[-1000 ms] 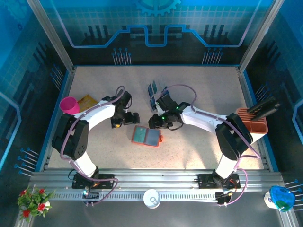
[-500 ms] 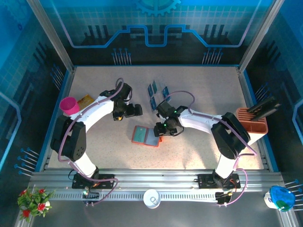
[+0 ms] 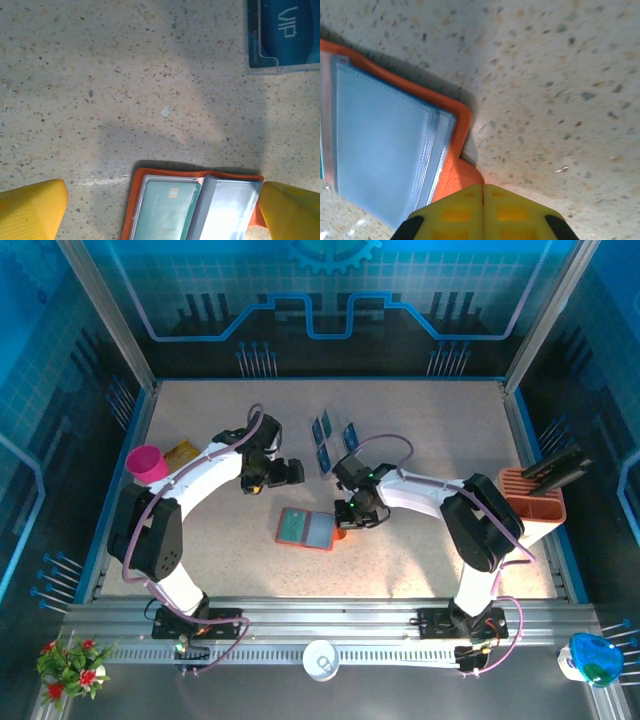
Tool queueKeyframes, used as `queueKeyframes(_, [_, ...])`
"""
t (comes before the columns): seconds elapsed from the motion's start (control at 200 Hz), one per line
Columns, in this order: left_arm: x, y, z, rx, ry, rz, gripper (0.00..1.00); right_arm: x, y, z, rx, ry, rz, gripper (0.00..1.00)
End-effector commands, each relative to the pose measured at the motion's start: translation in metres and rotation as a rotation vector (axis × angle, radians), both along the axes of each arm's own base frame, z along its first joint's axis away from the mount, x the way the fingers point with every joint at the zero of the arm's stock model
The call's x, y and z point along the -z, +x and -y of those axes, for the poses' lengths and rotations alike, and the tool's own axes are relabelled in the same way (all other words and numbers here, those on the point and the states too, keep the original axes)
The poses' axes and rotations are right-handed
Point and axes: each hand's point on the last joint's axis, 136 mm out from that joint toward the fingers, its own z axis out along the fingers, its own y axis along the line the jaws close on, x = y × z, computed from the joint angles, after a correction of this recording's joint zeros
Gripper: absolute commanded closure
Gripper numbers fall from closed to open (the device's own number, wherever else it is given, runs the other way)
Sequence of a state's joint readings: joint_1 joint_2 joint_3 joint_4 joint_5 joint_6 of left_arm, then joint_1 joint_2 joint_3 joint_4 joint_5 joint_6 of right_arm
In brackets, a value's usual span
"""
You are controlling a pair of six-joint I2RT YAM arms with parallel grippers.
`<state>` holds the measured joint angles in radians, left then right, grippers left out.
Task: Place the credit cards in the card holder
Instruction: Rotate the card holder at the center of the table.
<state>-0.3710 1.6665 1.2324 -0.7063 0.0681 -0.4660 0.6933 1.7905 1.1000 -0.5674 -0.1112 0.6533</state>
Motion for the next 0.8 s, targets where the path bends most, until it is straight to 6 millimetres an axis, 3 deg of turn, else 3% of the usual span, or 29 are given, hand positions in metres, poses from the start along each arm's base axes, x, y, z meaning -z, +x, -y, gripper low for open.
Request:
queueKeyframes(0.0, [-0.006, 0.001, 0.012, 0.023, -0.025, -0.007, 0.01, 0.001, 0.014, 0.013, 0.037, -0.027, 0.008, 1.0])
queueKeyframes(0.195, [-0.008, 0.003, 0.029, 0.062, -0.05, -0.001, 0.01, 0.002, 0.033, 0.022, 0.043, -0.012, 0.017, 1.0])
queueKeyframes(0.325, [-0.008, 0.001, 0.041, 0.091, -0.064, -0.001, 0.01, -0.007, 0.036, 0.025, 0.04, -0.003, 0.033, 0.75])
queueKeyframes(0.395, [-0.006, -0.001, 0.048, 0.106, -0.071, -0.004, 0.01, -0.016, 0.037, 0.027, 0.054, 0.011, 0.051, 0.7])
queueKeyframes(0.64, [0.005, -0.011, 0.071, 0.162, -0.084, -0.026, 0.01, -0.045, 0.042, 0.015, 0.078, 0.131, 0.123, 0.7])
queueKeyframes(0.795, [0.015, -0.018, 0.078, 0.19, -0.076, -0.039, 0.01, -0.049, 0.045, 0.001, 0.096, 0.216, 0.128, 0.78])
